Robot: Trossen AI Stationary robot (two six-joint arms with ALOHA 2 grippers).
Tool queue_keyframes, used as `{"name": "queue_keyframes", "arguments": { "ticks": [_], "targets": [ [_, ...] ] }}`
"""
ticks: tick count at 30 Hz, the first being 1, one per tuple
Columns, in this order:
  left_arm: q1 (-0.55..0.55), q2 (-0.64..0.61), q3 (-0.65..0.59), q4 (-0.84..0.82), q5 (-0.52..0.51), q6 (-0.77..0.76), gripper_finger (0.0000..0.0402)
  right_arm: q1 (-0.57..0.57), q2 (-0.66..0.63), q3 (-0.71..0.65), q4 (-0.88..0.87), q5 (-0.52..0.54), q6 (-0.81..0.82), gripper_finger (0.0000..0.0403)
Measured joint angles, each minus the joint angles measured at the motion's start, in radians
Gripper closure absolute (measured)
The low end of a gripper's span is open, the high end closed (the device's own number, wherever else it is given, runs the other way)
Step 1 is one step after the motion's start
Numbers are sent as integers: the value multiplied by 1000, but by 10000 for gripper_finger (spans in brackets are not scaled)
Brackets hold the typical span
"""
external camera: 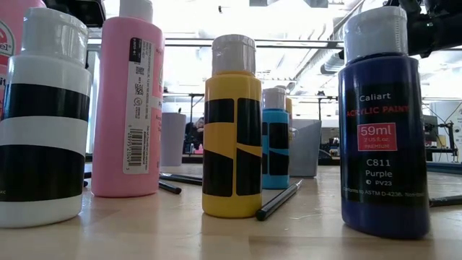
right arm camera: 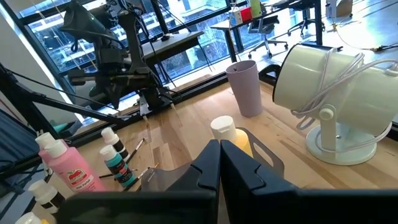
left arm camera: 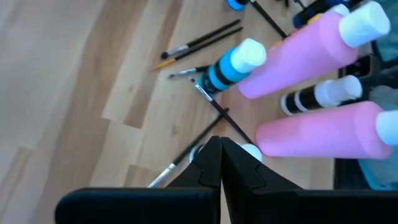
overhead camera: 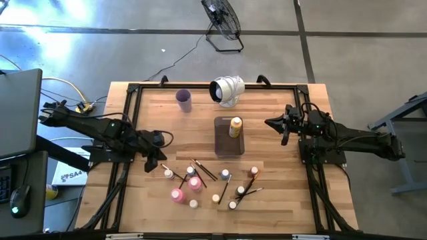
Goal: Pick & Place Paint Supplies
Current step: Put the top pink paint bottle into the black bin
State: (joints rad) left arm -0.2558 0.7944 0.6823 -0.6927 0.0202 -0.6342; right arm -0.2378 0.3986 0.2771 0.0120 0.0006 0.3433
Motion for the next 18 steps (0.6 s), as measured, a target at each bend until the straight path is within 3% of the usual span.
{"name": "queue_keyframes", "arguments": {
  "ticks": [18],
  "targets": [
    [0,0,0,-1,17,54,391,0,0,0,-1,-4,-7,401]
  ]
}}
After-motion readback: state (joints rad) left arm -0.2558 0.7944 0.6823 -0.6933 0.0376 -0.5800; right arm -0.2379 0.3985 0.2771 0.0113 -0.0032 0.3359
